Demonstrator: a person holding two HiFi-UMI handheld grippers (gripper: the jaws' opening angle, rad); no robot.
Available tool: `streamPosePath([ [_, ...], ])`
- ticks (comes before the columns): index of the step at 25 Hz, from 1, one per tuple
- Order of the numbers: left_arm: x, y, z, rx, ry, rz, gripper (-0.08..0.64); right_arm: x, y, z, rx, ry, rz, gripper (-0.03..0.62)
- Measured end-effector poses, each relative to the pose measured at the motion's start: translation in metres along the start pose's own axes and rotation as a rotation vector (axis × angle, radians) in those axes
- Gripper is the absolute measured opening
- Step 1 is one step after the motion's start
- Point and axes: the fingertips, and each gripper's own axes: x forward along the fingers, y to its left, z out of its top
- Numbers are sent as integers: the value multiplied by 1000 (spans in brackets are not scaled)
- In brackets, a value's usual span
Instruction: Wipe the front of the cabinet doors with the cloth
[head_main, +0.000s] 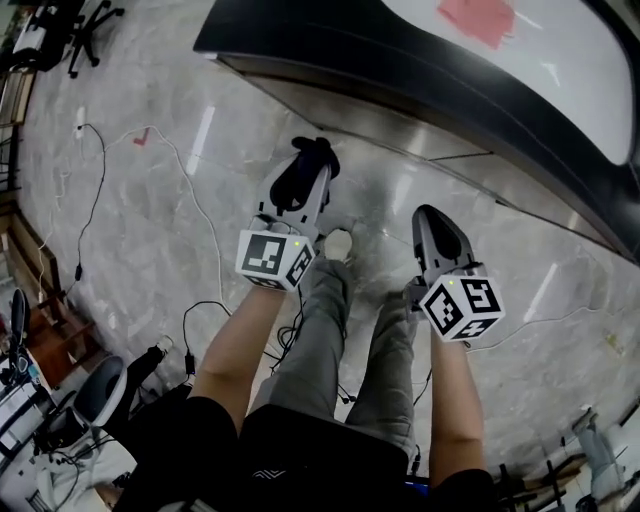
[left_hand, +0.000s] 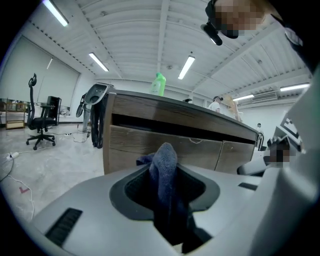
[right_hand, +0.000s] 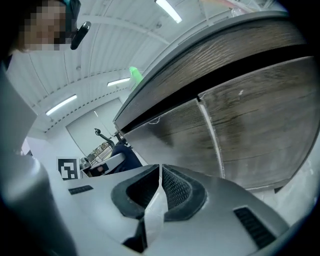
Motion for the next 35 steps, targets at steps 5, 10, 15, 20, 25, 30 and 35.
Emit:
streamPosePath([
  [5, -6, 48, -4, -5, 4, 37, 129, 35, 31, -6, -25, 30, 28, 41],
  [10, 3, 80, -7, 1, 0, 47, 129, 66, 48, -9, -35, 43, 41, 41],
  [15, 24, 102, -9, 11, -1, 46, 129, 83, 55, -8, -29, 34, 40, 41],
  [20, 42, 110, -15, -20, 1, 44, 130, 84, 50, -12, -26, 3, 18, 41],
  [25, 54, 84, -12, -7, -1, -31, 129, 71, 35, -6, -8, -39, -19, 41],
  [30, 62, 48, -17, -8, -11, -76, 129, 52, 17, -5, -8, -55, -33, 41],
  [35, 66, 3, -18, 6, -24, -134, 129, 24, -5, -9, 11, -71, -67, 41],
])
